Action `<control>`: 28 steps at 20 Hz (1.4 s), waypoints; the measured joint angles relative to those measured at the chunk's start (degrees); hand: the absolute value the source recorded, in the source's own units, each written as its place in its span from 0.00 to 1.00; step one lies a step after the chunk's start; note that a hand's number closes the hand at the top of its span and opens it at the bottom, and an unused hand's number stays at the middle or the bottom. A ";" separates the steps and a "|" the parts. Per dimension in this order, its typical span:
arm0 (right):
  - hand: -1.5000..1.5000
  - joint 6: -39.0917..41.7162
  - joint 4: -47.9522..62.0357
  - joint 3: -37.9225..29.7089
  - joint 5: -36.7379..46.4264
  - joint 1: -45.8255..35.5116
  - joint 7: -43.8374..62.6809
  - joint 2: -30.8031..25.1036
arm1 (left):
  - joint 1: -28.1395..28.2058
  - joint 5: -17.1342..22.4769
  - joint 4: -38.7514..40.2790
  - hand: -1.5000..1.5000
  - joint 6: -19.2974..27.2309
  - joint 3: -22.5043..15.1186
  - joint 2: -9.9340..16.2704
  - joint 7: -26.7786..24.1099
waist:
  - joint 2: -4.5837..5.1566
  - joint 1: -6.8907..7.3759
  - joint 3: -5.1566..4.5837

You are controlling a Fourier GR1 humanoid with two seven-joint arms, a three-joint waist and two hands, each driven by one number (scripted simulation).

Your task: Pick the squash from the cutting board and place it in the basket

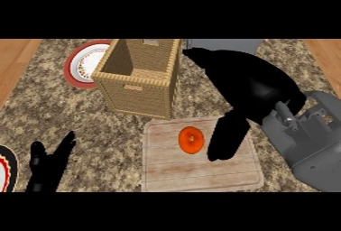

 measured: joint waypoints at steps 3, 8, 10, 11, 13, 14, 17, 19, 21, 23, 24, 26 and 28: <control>0.00 -0.73 -2.07 0.11 -0.32 1.25 0.40 -1.04 | -0.24 -0.60 0.12 0.50 0.13 -0.01 -0.77 -0.40 | 0.15 0.34 0.05; 0.00 -2.70 -3.34 2.19 3.14 4.73 -0.18 -0.14 | -1.32 -1.22 0.55 0.50 -0.47 0.03 -1.50 0.28 | 0.40 0.86 0.09; 0.00 -3.87 -3.76 3.79 5.83 6.78 -0.41 0.84 | -1.22 -1.72 0.43 0.50 -0.39 0.08 -1.75 0.06 | 0.43 1.03 0.11; 0.00 -4.39 -3.39 4.63 7.09 7.54 -0.58 1.65 | -0.97 -1.85 0.48 0.50 -0.63 0.23 -1.82 -0.52 | 0.46 1.17 0.13; 0.00 -5.13 -2.56 5.52 9.11 8.89 -1.12 2.71 | -1.21 -1.56 0.60 0.50 -1.58 0.61 -1.66 -0.12 | 0.53 1.32 0.12; 0.00 -5.31 -2.28 6.14 10.29 9.99 -1.78 2.73 | -1.20 -2.26 0.69 0.50 -0.90 0.40 -2.28 -0.54 | 0.54 1.33 0.14; 0.00 -5.78 -0.62 8.26 13.56 12.18 -2.31 4.22 | -1.31 -2.55 0.70 0.50 -1.10 0.69 -2.56 -0.45 | 0.57 1.47 0.16; 0.00 -6.06 0.18 9.11 15.30 13.67 -2.49 5.23 | -0.96 -2.40 0.20 0.50 -1.53 1.17 -2.24 0.01 | 0.60 1.54 0.13; 0.00 -6.29 0.92 9.59 16.92 15.40 -2.92 6.07 | -0.54 -2.70 -0.01 0.50 -1.85 1.38 -2.33 -0.45 | 0.61 1.57 0.13; 0.00 -6.54 2.32 10.14 18.91 16.70 -3.41 7.64 | -0.27 -3.03 -0.67 0.50 -1.96 1.35 -2.50 -0.04 | 0.65 1.65 0.13; 0.00 -6.48 2.41 9.73 19.57 17.41 -3.77 7.92 | -0.18 -3.12 -0.90 0.50 -1.98 1.49 -2.64 0.29 | 0.66 1.65 0.12; 0.00 -6.21 3.20 9.09 20.61 18.76 -4.62 8.24 | -0.38 -3.34 -0.33 0.50 -2.45 1.84 -2.94 0.12 | 0.67 1.62 0.13; 0.00 -6.33 3.54 9.07 22.86 21.11 -5.69 8.72 | 0.07 -3.80 -1.84 0.50 -1.98 1.91 -3.01 1.61 | 0.69 1.64 0.11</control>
